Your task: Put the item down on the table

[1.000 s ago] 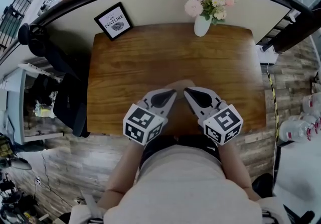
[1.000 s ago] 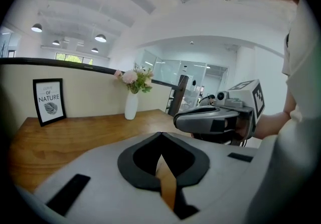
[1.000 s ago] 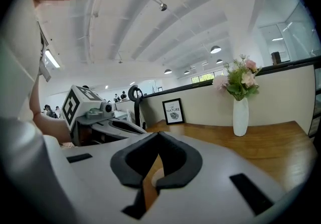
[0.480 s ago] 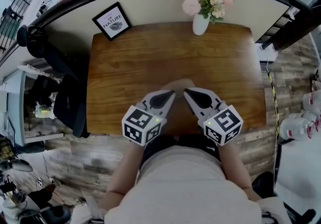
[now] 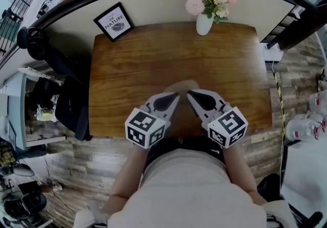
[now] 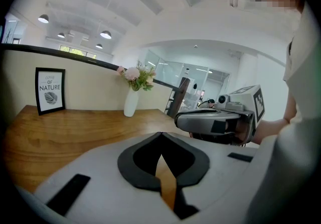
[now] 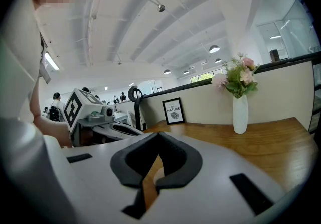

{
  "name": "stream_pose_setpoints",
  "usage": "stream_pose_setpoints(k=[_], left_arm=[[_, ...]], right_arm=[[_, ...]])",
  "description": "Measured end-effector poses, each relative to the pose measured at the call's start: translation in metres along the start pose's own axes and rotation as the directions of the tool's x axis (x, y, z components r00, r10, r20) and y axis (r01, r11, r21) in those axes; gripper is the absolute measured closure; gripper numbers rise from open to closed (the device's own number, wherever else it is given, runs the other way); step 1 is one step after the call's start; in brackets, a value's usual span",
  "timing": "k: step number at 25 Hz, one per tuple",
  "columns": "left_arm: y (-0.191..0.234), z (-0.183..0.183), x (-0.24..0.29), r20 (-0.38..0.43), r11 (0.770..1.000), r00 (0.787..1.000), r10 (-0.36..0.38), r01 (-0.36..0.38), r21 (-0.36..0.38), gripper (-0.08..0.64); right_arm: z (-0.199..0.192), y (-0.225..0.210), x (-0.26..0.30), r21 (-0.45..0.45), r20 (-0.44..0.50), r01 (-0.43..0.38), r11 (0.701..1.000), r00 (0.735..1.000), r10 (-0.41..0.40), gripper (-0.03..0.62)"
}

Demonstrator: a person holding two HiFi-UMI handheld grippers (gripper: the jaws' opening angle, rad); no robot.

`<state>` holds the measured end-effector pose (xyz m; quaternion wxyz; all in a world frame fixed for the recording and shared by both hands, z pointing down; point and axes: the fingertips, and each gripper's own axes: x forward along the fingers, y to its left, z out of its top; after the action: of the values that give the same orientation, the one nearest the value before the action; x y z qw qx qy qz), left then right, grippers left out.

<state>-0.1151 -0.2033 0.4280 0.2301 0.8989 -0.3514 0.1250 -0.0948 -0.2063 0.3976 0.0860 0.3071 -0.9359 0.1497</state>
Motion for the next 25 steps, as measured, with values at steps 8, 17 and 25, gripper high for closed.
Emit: stream_pose_setpoints(k=[8,17,25], left_arm=[[0.0021,-0.0023,-0.0008,0.001,1.0,1.0,-0.003,0.003,-0.018,0.548],[0.0014,-0.007,0.0025,-0.021,1.0,1.0,-0.013,0.013,-0.008,0.548],[0.0031,-0.0087,0.0029,-0.023,1.0,1.0,-0.012,0.012,-0.006,0.548]], right_arm=[[0.0002,-0.0003,0.0021,-0.009,-0.01,0.001,1.0,1.0,-0.001,0.583],[-0.0008,-0.0016,0.0055,-0.01,-0.015,-0.006,1.0,1.0,0.006,0.583],[-0.0025,-0.0046,0.0025,-0.006,-0.017,0.01,1.0,1.0,-0.01,0.583]])
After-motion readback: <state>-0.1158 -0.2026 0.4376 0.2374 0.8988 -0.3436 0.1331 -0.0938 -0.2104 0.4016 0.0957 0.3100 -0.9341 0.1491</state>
